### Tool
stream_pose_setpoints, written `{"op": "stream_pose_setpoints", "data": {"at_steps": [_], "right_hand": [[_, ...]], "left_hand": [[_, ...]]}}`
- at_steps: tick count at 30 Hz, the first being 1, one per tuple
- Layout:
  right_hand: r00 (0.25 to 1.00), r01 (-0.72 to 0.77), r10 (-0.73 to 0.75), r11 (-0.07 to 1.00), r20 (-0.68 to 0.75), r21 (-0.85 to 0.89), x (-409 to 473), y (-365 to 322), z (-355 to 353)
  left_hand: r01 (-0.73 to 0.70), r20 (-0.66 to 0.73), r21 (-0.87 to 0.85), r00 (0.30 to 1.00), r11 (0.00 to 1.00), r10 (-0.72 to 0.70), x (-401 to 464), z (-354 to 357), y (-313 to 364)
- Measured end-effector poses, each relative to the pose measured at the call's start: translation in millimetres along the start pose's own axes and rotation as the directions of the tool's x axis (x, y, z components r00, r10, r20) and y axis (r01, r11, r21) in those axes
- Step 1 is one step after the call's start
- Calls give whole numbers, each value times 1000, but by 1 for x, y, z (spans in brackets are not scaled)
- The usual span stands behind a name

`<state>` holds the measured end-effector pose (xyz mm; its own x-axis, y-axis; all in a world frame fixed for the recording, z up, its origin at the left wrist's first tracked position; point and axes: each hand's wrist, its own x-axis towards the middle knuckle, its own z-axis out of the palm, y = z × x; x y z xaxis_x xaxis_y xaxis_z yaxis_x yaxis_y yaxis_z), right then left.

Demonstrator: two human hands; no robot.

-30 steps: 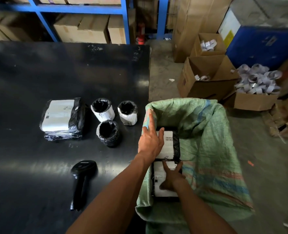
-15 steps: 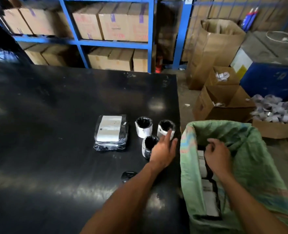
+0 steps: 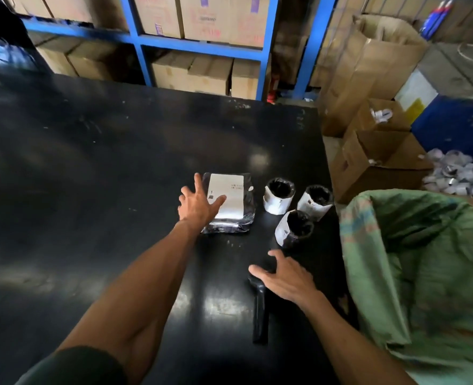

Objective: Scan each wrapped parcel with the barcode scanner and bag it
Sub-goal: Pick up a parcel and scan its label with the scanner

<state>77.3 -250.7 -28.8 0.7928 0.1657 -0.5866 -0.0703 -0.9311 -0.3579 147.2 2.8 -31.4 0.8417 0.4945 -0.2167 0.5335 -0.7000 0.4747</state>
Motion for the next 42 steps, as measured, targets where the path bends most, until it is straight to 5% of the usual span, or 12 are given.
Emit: {"op": "stream_pose_setpoints", "data": {"at_steps": [4, 10, 13, 19, 24, 27, 34, 42], "right_hand": [[976, -136, 119, 987, 180, 85, 7, -1, 29], [969, -213, 173, 945, 174, 247, 26, 4, 34], [987, -155, 118, 895, 112, 419, 33, 7, 24], [1000, 11, 0, 599, -14, 800, 36, -7, -19], [979, 159, 55, 391, -195, 907, 29, -40, -55], [959, 220, 73, 421, -275, 880, 22, -57, -67], [900, 294, 26, 702, -436, 649, -3, -66, -64], [883, 340, -5, 697, -470, 631, -27, -62, -64]], "left_hand": [[-3, 151, 20, 989, 1000, 0, 28, -1, 0], [-22, 328, -24, 944, 999, 29, 58, 11, 7], [35, 382, -185, 924, 982, 39, 67, 7, 7], [-16, 264, -254, 961, 967, 86, 49, 2, 9], [-83, 96, -365, 987, 927, 126, 12, 5, 1], [-111, 47, -344, 990, 932, 135, -10, 4, 0], [-146, -13, -327, 989, 934, 150, -43, 1, -6], [-188, -33, -324, 982, 927, 188, -60, -5, -6]]}}
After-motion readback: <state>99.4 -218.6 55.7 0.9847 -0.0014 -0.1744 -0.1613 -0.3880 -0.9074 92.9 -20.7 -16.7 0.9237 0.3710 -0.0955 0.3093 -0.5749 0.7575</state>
